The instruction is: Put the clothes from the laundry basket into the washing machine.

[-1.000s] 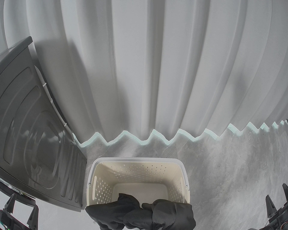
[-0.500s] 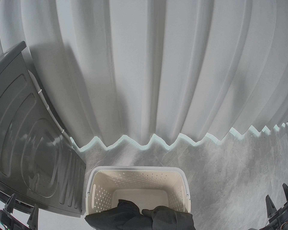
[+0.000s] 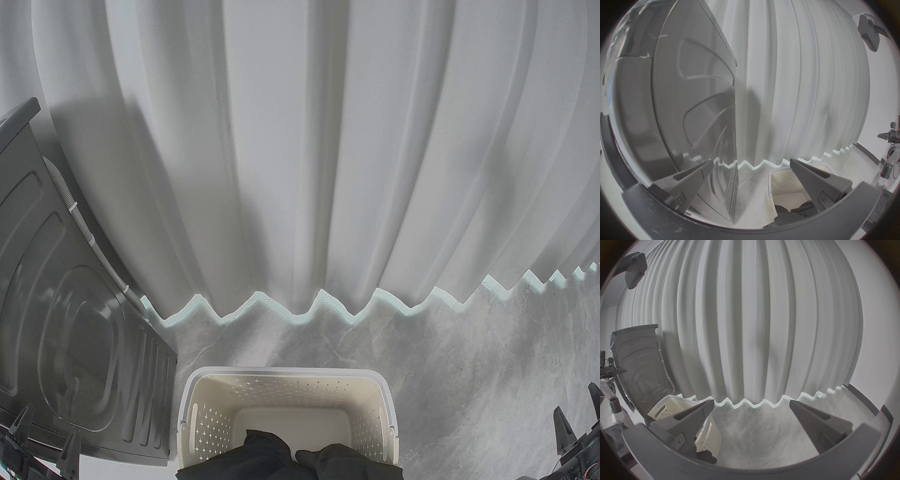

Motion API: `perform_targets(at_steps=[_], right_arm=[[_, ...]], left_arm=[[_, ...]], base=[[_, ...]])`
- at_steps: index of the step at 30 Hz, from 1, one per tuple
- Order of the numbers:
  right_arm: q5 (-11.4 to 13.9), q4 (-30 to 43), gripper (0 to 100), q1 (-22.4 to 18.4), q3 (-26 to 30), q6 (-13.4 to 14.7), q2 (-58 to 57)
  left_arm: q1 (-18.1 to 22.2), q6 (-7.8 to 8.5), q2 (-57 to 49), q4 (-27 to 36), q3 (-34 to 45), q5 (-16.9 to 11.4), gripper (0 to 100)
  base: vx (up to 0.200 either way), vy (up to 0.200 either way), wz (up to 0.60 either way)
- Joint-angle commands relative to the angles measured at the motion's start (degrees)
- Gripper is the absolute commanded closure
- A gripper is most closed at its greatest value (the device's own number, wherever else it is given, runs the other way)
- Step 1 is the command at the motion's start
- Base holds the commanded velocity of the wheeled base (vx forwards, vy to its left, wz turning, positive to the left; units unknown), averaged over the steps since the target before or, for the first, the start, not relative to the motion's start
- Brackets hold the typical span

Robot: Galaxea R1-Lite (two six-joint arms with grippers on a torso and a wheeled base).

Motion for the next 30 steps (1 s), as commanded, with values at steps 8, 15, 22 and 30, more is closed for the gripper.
perform_targets(at_steps=[8, 15, 22, 30], right_arm=[[0.02, -0.01, 0, 0.04, 1.01, -0.03, -0.93], [0.02, -0.01, 0, 0.04, 1.01, -0.03, -0.93], [0.02, -0.01, 0, 0.04, 1.01, -0.03, -0.93], [0.02, -0.01, 0, 0.04, 1.01, -0.03, -0.93]], left_arm=[[0.01, -0.04, -0.95, 0.00, 0.92, -0.01, 0], [0.01, -0.04, -0.86, 0.00, 0.92, 0.07, 0], [0.01, -0.04, -0.95, 0.00, 0.92, -0.01, 0], [0.01, 0.05, -0.95, 0.00, 0.92, 0.07, 0]], base=[[0.000, 0.000, 0.00], [0.000, 0.000, 0.00], [0.000, 0.000, 0.00], [0.000, 0.000, 0.00]])
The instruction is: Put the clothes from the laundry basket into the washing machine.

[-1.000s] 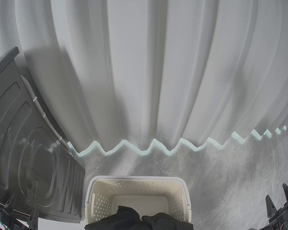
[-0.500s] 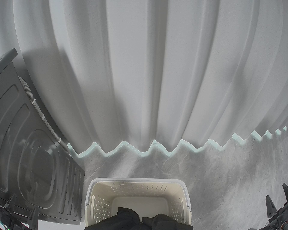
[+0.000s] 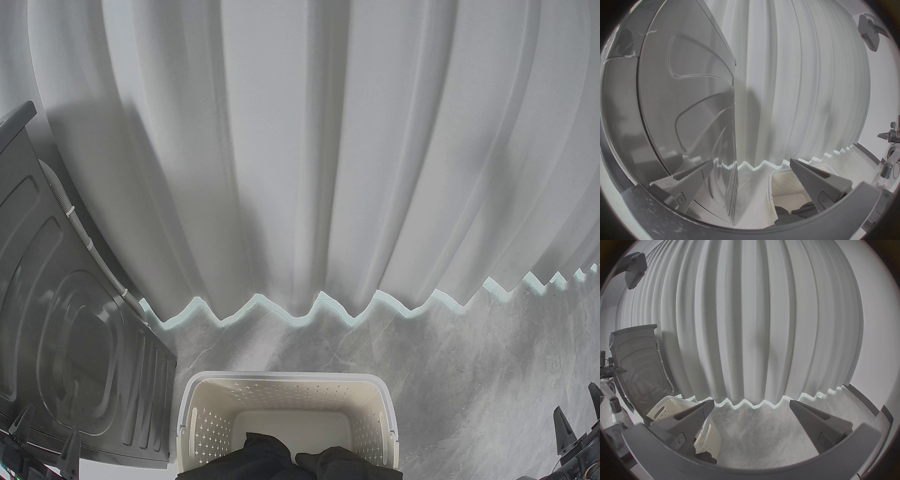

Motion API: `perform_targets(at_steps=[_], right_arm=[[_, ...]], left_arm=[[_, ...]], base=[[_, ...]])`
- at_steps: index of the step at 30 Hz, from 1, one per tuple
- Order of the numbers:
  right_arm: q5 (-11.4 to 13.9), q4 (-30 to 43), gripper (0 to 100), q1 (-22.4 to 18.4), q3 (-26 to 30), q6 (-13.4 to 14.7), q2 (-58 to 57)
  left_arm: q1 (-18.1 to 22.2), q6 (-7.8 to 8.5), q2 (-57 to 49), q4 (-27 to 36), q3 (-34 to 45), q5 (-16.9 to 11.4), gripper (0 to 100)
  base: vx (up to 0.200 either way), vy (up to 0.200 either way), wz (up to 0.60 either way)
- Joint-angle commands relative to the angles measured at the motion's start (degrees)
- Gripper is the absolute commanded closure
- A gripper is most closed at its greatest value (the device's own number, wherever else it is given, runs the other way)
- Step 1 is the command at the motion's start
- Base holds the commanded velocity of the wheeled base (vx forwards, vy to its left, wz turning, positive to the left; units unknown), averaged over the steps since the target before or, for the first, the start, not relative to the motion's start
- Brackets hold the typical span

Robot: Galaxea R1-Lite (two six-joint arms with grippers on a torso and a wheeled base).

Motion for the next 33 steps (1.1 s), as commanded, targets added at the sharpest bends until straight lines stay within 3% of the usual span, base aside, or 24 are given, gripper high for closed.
perform_targets(at_steps=[1, 9, 33], right_arm=[[0.04, -0.01, 0, 0.01, 1.01, -0.02, -0.93], [0.04, -0.01, 0, 0.01, 1.01, -0.02, -0.93], [0.04, -0.01, 0, 0.01, 1.01, -0.02, -0.93]], left_arm=[[0.01, 0.00, -0.95, 0.00, 0.92, 0.00, 0], [0.01, 0.00, -0.95, 0.00, 0.92, 0.00, 0], [0.01, 0.00, -0.95, 0.00, 0.92, 0.00, 0]], base=[[0.000, 0.000, 0.00], [0.075, 0.000, 0.00], [0.000, 0.000, 0.00]])
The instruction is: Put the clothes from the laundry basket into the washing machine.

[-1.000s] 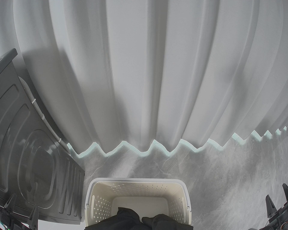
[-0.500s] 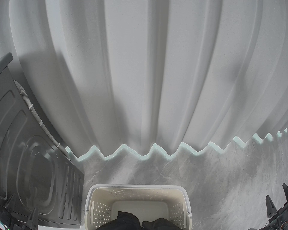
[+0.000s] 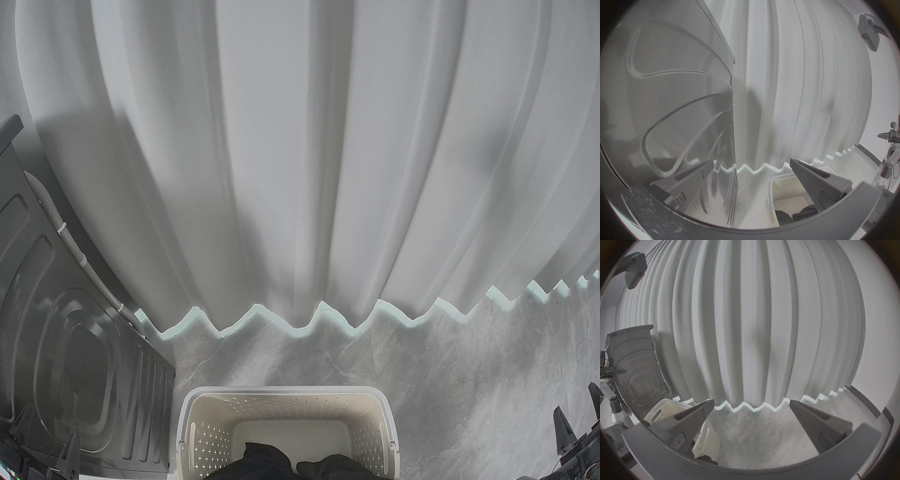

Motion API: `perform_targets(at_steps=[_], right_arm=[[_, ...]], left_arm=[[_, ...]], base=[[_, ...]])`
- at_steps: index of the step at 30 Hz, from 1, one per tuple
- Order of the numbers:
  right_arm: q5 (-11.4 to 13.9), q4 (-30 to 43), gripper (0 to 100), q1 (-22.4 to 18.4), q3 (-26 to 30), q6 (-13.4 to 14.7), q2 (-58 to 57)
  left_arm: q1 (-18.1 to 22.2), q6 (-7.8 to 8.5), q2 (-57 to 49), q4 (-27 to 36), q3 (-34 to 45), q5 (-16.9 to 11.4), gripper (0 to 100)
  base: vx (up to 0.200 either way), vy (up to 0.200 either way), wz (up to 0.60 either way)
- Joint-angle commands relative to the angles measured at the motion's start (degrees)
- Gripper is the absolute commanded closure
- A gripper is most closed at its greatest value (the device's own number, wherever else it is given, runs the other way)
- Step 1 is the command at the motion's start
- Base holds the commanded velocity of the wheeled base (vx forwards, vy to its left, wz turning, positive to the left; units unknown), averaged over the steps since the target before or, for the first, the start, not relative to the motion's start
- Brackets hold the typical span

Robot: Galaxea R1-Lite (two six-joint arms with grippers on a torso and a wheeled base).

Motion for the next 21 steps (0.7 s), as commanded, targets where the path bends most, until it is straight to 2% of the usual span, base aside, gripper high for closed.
perform_targets(at_steps=[1, 18, 21], right_arm=[[0.04, -0.01, 0, 0.01, 1.01, -0.03, -0.93], [0.04, -0.01, 0, 0.01, 1.01, -0.03, -0.93], [0.04, -0.01, 0, 0.01, 1.01, -0.03, -0.93]], left_arm=[[0.01, -0.02, -0.92, 0.00, 0.92, 0.00, 0], [0.01, -0.02, -0.92, 0.00, 0.92, 0.00, 0], [0.01, -0.02, -0.92, 0.00, 0.92, 0.00, 0]], base=[[0.000, 0.000, 0.00], [0.000, 0.000, 0.00], [-0.200, 0.000, 0.00]])
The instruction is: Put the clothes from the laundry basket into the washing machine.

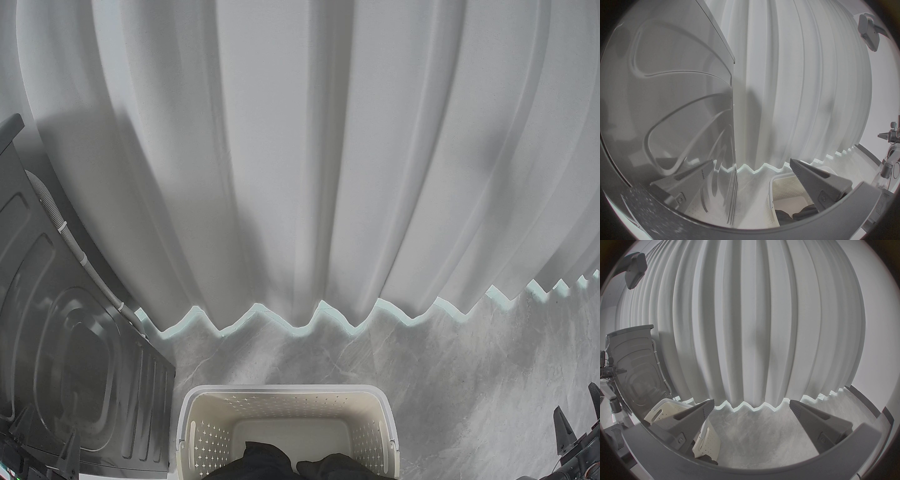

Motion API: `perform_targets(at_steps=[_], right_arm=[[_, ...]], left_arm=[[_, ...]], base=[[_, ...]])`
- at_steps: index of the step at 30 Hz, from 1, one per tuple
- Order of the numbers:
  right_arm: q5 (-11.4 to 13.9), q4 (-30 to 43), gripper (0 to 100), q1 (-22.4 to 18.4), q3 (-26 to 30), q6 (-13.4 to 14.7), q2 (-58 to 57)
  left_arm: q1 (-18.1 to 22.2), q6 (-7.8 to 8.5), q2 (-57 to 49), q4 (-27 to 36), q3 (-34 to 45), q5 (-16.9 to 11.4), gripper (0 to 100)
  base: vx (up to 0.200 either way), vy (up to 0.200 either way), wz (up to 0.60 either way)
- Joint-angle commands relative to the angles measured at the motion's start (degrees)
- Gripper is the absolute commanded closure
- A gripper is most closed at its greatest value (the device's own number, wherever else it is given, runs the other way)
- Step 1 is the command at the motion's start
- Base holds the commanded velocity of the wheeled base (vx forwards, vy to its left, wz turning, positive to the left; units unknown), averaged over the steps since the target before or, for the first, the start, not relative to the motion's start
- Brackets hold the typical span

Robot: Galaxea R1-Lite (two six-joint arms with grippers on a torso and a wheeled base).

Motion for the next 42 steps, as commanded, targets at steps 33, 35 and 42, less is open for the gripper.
perform_targets(at_steps=[33, 35, 42], right_arm=[[0.04, -0.01, 0, 0.04, 1.01, -0.02, -0.93], [0.04, -0.01, 0, 0.04, 1.01, -0.02, -0.93], [0.04, -0.01, 0, 0.04, 1.01, -0.02, -0.93]], left_arm=[[-0.04, -0.02, -0.92, 0.00, 0.92, 0.00, 0], [-0.04, -0.02, -0.92, 0.00, 0.92, -0.09, 0], [-0.04, -0.02, -0.92, 0.00, 0.92, 0.00, 0]], base=[[-0.200, 0.000, 0.00], [-0.200, 0.000, 0.00], [-0.200, 0.000, 0.00]])
